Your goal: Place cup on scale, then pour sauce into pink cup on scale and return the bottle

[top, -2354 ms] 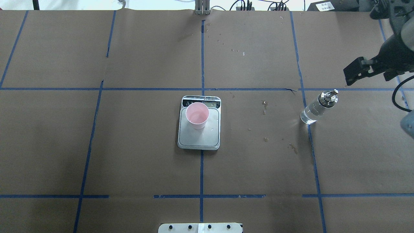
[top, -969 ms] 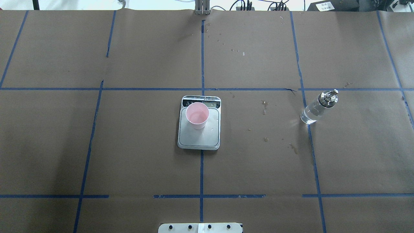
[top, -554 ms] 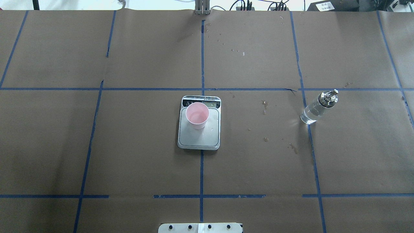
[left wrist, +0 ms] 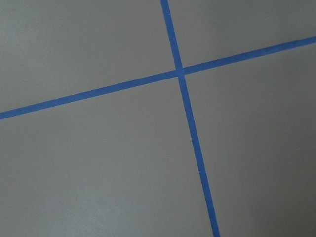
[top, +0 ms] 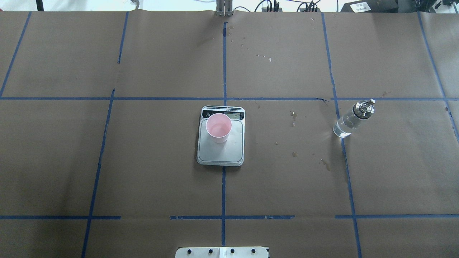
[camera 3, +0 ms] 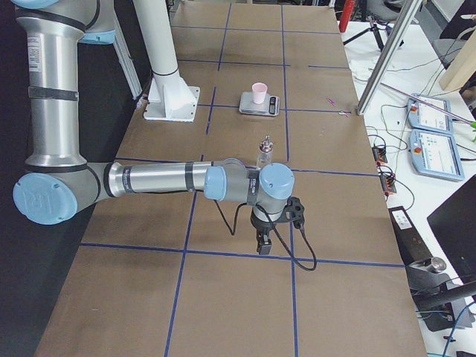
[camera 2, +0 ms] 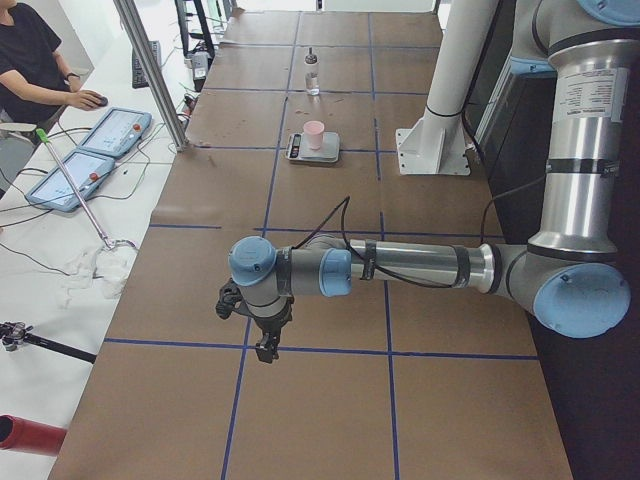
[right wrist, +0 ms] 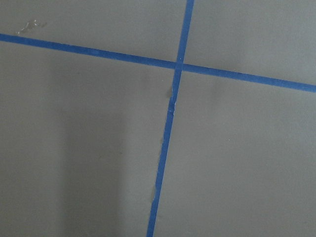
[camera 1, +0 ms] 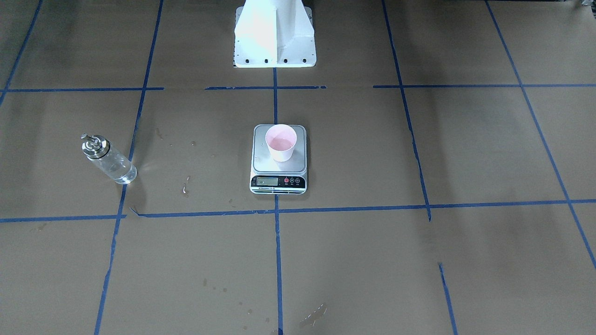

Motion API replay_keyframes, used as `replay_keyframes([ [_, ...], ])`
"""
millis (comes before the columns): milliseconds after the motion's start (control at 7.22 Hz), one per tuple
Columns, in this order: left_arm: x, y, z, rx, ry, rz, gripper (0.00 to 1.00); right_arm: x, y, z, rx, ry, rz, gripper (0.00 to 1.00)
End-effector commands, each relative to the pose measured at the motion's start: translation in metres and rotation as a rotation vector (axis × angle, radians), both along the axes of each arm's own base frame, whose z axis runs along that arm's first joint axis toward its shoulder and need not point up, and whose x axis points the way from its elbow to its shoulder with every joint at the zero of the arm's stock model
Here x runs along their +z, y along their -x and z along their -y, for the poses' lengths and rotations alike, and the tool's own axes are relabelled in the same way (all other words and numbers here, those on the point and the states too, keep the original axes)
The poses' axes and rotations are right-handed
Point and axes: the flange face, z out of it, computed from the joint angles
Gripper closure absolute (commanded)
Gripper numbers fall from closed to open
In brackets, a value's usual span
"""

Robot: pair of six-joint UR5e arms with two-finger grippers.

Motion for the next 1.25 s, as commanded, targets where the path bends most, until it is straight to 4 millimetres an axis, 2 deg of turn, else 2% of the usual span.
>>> replay_keyframes([
  [0, -0.001, 0.001, 0.001, -0.002, -0.001, -0.001, 0.0, 0.004, -0.003, -0.006, 0.022, 0.001, 0.031, 0.0],
  [554, -0.001, 0.0, 0.001, -0.006, -0.006, -0.003, 0.0, 0.0, -0.017, -0.005, 0.058, -0.01, 0.031, 0.0],
  [1108, -0.001, 0.005, 0.003, -0.018, -0.059, -0.002, 0.0, -0.003, -0.018, -0.002, 0.059, -0.016, 0.031, 0.0],
])
